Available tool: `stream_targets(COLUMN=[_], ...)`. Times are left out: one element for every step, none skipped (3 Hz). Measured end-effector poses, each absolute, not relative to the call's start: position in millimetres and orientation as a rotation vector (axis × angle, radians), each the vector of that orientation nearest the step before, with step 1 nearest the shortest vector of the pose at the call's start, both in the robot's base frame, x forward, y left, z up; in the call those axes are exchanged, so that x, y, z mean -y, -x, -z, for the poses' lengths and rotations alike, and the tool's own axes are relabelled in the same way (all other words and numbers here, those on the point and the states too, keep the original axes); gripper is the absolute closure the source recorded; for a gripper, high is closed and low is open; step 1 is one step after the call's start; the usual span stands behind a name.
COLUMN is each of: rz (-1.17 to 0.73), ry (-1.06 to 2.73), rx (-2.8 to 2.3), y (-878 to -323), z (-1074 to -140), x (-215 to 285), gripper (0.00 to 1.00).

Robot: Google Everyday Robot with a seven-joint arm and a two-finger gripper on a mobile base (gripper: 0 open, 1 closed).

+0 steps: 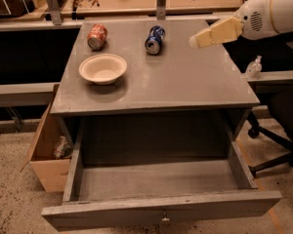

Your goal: Place pepsi can into top drawer

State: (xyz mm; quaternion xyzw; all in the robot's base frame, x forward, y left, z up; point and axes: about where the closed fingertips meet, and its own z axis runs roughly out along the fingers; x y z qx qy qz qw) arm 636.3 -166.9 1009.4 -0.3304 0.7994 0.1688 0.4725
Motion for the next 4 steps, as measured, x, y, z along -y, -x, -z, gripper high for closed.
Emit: stream_targets(rz=[-0.451,-0.411,-0.401,-0.382], ry=[0.682,0.618,0.581,0.475], rx=[-1.867,-1.808,-1.816,-1.843], y=[-666,-682,-691,-719], z=[-999,-1015,-1006,-986], x=[163,168,159,136], gripper=[0.00,0.00,0.00,0.00])
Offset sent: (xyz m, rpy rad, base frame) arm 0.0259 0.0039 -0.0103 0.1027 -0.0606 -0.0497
